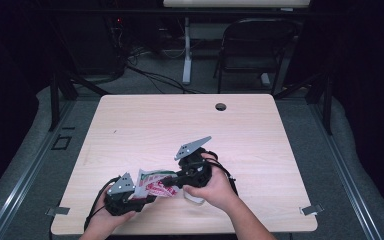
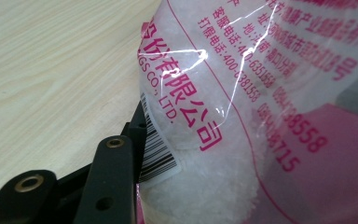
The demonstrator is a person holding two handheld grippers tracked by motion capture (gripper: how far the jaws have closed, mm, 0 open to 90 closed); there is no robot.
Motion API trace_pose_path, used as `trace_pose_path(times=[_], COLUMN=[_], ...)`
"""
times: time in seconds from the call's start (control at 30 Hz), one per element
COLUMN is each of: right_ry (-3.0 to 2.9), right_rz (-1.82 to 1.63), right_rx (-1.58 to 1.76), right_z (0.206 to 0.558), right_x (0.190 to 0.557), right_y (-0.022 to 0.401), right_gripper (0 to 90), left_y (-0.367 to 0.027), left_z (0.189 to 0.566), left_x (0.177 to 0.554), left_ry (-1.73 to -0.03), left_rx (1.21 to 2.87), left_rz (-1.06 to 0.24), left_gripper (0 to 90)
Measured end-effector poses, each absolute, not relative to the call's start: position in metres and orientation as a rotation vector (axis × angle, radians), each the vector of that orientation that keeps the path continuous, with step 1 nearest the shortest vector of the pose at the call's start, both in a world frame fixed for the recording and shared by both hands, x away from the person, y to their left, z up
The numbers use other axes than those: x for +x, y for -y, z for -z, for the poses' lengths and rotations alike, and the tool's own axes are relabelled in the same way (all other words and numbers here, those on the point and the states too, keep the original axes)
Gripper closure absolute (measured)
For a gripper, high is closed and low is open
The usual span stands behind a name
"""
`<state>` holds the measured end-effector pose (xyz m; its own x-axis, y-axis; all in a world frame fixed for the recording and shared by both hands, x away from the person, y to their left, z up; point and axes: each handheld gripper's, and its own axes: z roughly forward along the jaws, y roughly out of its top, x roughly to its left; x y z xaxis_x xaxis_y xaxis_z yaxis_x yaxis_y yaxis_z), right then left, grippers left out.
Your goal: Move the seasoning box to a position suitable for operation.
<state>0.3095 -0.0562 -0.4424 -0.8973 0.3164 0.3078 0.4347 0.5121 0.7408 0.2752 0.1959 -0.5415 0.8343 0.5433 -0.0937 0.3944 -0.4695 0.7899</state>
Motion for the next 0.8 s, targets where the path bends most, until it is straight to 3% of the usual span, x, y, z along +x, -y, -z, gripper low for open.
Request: trace_pose_path(times=[0.3, 0.6, 0.8], right_ry=[2.626, 2.639, 2.628], right_rz=[1.368, 1.424, 1.475], right_rx=[-0.684, -0.735, -0.783], right_z=[0.439, 0.433, 0.433], right_x=[0.312, 0.313, 0.312], right_y=[0.057, 0.067, 0.08], right_gripper=[88.5, 68.6, 61.9], left_y=[-0.194, -0.191, -0.186], left_z=[0.53, 0.525, 0.523], left_x=[0.275, 0.282, 0.286], left_ry=[-0.685, -0.705, -0.705], left_rx=[2.151, 2.167, 2.184], left_rz=[-0.345, -0.425, -0.489], left_gripper=[61.0, 62.9, 63.0])
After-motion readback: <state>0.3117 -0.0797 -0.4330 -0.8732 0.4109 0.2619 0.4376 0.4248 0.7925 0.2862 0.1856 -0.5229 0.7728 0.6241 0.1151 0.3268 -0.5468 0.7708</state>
